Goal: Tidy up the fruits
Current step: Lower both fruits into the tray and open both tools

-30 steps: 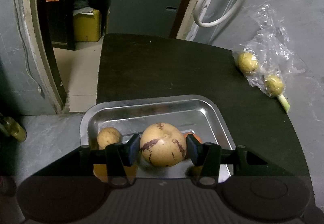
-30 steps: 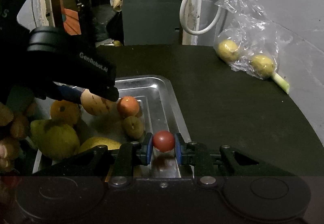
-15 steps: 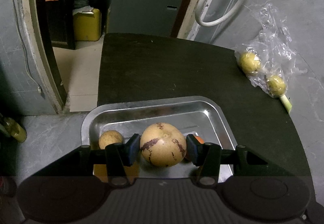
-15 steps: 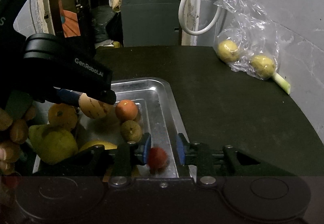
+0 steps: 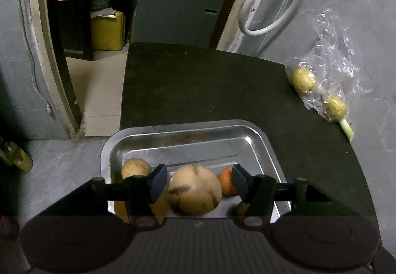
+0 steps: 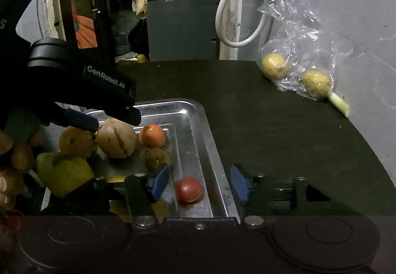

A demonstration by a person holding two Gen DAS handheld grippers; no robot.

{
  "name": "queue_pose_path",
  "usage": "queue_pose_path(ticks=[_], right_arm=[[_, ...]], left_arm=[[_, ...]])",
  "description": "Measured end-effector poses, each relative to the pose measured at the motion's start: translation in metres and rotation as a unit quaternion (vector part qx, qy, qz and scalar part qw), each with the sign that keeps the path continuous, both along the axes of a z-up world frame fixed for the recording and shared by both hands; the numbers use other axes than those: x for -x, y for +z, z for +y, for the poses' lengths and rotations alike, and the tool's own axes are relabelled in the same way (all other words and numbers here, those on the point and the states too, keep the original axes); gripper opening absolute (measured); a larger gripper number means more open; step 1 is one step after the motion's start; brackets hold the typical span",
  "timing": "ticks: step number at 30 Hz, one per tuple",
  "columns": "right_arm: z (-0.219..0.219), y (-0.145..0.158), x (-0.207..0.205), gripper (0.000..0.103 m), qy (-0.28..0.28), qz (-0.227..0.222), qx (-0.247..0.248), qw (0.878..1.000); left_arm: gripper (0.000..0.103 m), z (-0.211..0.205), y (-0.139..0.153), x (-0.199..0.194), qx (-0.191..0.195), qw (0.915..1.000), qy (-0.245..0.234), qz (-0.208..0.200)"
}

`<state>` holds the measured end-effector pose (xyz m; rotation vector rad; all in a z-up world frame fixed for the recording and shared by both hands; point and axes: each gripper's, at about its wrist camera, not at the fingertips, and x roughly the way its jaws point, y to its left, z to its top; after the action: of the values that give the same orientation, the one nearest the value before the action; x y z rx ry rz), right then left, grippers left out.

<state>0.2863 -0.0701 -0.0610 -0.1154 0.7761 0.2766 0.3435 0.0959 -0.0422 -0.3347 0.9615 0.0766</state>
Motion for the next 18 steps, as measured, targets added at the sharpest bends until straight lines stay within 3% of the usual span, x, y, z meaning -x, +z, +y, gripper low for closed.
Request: queue_pose_path(ticks=[5, 10, 18], right_arm=[[-0.006, 0.007, 0.003, 0.081, -0.007, -0.01, -0.005, 1.0], [-0.013, 0.013, 0.007, 0.09, -0.017, -0.018, -0.009, 1.0], [-0.022, 0.025, 0.02, 0.098, -0.031, -0.032, -0.013, 0.999]], left_arm=[[0.083, -0.003, 0.008, 0.006, 0.0, 0.9999, 0.005, -0.013], [0.102, -0.002, 0.019, 0.015, 0.002, 0.9994, 0.024, -0.026], [0.102, 0.012, 0.027, 0.04, 0.019, 0.9975, 0.061, -0.03]])
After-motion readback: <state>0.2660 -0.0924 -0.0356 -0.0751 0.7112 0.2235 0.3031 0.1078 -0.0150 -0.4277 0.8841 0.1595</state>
